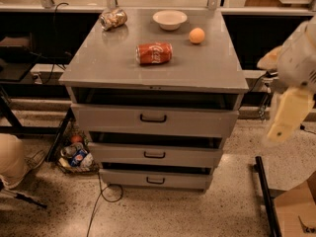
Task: Open middle drawer
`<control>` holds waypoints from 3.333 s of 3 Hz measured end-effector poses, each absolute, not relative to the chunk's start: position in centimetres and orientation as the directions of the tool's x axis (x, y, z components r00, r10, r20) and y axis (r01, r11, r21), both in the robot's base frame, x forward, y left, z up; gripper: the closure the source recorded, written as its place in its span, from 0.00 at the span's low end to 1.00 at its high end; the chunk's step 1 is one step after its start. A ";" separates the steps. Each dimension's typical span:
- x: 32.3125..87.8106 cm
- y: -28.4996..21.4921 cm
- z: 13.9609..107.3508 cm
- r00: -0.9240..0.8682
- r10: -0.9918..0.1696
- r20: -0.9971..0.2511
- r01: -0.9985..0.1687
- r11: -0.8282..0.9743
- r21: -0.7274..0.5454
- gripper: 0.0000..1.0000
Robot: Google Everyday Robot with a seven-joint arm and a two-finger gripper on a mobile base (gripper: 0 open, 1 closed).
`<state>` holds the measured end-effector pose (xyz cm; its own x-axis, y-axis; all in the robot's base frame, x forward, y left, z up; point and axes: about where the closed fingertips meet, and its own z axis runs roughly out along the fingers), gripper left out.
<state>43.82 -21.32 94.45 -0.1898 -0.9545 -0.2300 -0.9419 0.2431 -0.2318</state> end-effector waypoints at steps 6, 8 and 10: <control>47.7 -15.4 57.2 -0.099 -0.851 -0.515 -0.988 0.144 -0.048 0.00; 53.9 -16.2 47.6 -0.171 -0.834 -0.524 -0.963 0.254 -0.090 0.00; 54.0 -15.9 47.4 -0.141 -0.833 -0.535 -0.967 0.232 -0.107 0.00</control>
Offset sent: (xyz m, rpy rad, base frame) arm -0.0318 0.0769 -0.2907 0.2687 0.1698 0.2686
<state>54.02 -15.93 47.41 -0.1409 -0.8329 -0.5352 -0.9668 0.2322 -0.1068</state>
